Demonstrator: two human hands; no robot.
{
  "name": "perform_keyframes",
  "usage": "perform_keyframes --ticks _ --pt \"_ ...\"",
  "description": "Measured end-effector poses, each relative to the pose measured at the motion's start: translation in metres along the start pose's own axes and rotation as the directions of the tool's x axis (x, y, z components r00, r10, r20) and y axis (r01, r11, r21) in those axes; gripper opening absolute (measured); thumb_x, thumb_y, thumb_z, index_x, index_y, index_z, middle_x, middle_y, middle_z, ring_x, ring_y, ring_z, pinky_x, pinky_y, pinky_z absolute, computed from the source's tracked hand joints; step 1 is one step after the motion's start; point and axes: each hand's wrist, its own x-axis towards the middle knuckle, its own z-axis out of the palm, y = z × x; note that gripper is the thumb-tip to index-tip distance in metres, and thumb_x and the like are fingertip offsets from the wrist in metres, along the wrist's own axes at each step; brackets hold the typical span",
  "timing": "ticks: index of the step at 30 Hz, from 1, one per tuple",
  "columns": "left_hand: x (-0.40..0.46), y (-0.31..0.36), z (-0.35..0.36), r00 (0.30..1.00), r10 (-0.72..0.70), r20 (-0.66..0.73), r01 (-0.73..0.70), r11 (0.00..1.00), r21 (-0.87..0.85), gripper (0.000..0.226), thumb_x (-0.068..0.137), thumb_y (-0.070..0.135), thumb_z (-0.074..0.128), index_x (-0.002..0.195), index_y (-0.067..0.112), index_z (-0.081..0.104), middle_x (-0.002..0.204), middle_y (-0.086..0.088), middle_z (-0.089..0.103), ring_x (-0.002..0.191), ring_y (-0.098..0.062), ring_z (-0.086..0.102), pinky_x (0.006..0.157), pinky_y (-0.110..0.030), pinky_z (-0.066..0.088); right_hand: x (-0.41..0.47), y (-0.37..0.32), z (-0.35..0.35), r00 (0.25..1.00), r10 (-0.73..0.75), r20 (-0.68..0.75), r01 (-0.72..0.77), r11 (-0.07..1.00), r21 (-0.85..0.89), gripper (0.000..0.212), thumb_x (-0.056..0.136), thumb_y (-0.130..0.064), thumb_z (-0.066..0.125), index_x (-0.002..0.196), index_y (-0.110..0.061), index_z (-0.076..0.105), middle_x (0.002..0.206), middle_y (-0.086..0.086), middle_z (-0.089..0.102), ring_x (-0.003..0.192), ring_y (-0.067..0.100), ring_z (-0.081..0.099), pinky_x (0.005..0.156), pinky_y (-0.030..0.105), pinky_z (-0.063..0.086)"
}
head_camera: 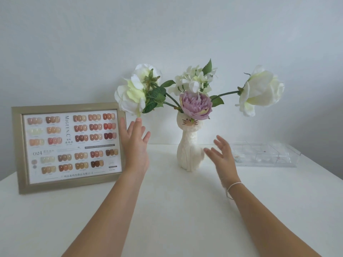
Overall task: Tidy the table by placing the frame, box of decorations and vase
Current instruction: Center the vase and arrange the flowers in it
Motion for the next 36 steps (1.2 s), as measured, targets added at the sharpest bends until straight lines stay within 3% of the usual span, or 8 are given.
perform_keyframes --ticks 8,11,15,18,22,28,33,36 --pt "0.007 0.028 0.012 0.999 0.037 0.039 -0.037 0.999 -0.005 0.063 0.09 0.027 0.056 0.143 0.033 0.022 0.118 0.016 0.049 0.12 -0.023 0.05 0.086 -0.028 0.05 0.006 -0.079 -0.021 0.938 -0.17 -0.304 0.244 0.943 0.227 0.075 0.072 -0.04 0.067 0.136 -0.042 0.027 0.14 -0.006 0.036 0.11 -0.005 0.053 0.103 0.033 0.037" --pt "0.011 0.035 0.017 0.998 0.044 0.05 -0.044 0.999 0.001 0.061 0.091 0.027 0.055 0.143 0.031 0.023 0.113 0.02 0.052 0.119 -0.022 0.051 0.088 -0.028 0.05 0.004 -0.096 -0.021 0.921 -0.224 -0.319 0.301 0.929 0.217 0.077 0.071 -0.043 0.067 0.136 -0.047 0.025 0.143 -0.006 0.034 0.098 -0.019 0.055 0.1 0.031 0.038" --pt "0.01 0.038 0.024 0.996 0.05 0.073 -0.053 0.998 0.044 0.06 0.092 0.028 0.053 0.144 0.027 0.024 0.109 0.023 0.054 0.116 -0.02 0.053 0.09 -0.031 0.049 0.006 -0.109 -0.019 0.917 -0.247 -0.314 0.31 0.935 0.17 0.067 0.077 -0.039 0.063 0.133 -0.047 0.029 0.14 -0.005 0.039 0.101 -0.011 0.057 0.102 0.035 0.042" --pt "0.007 0.037 0.027 0.992 0.041 0.118 -0.052 0.995 0.088 0.058 0.092 0.028 0.052 0.143 0.027 0.025 0.121 0.011 0.053 0.117 -0.02 0.053 0.09 -0.031 0.049 0.01 -0.115 -0.018 0.914 -0.249 -0.321 0.31 0.938 0.156 0.062 0.08 -0.037 0.062 0.133 -0.045 0.032 0.139 -0.002 0.043 0.104 -0.006 0.058 0.104 0.042 0.042" --pt "0.004 0.035 0.03 0.982 0.038 0.184 -0.067 0.986 0.155 0.053 0.093 0.029 0.051 0.141 0.029 0.029 0.135 0.0 0.049 0.119 -0.017 0.053 0.091 -0.03 0.048 0.014 -0.122 -0.016 0.91 -0.283 -0.304 0.326 0.94 0.099 0.054 0.083 -0.036 0.062 0.127 -0.051 0.035 0.134 -0.003 0.045 0.092 -0.023 0.055 0.103 0.043 0.042" --pt "-0.001 0.029 0.037 0.964 0.016 0.267 -0.086 0.963 0.254 0.041 0.09 0.033 0.054 0.129 0.039 0.041 0.139 0.001 0.048 0.119 -0.014 0.053 0.091 -0.03 0.049 0.014 -0.124 -0.011 0.932 -0.271 -0.242 0.287 0.958 0.032 0.03 0.086 -0.034 0.058 0.115 -0.042 0.055 0.129 -0.004 0.054 0.106 -0.003 0.058 0.101 0.041 0.046" --pt "0.0 0.026 0.039 0.953 0.004 0.304 -0.113 0.934 0.34 0.042 0.091 0.034 0.052 0.132 0.032 0.045 0.135 0.001 0.05 0.115 -0.011 0.055 0.092 -0.031 0.049 0.01 -0.12 -0.007 0.939 -0.283 -0.196 0.289 0.957 0.002 0.026 0.083 -0.038 0.061 0.108 -0.043 0.059 0.105 -0.022 0.065 0.098 0.001 0.063 0.096 0.039 0.05" --pt "0.001 0.027 0.037 0.945 0.005 0.326 -0.127 0.926 0.355 0.028 0.092 0.033 0.051 0.119 0.041 0.053 0.124 0.006 0.056 0.111 -0.009 0.056 0.091 -0.03 0.049 0.01 -0.119 -0.004 0.94 -0.288 -0.18 0.288 0.957 -0.026 0.027 0.08 -0.036 0.064 0.107 -0.039 0.06 0.103 -0.017 0.066 0.096 0.011 0.065 0.092 0.041 0.052"
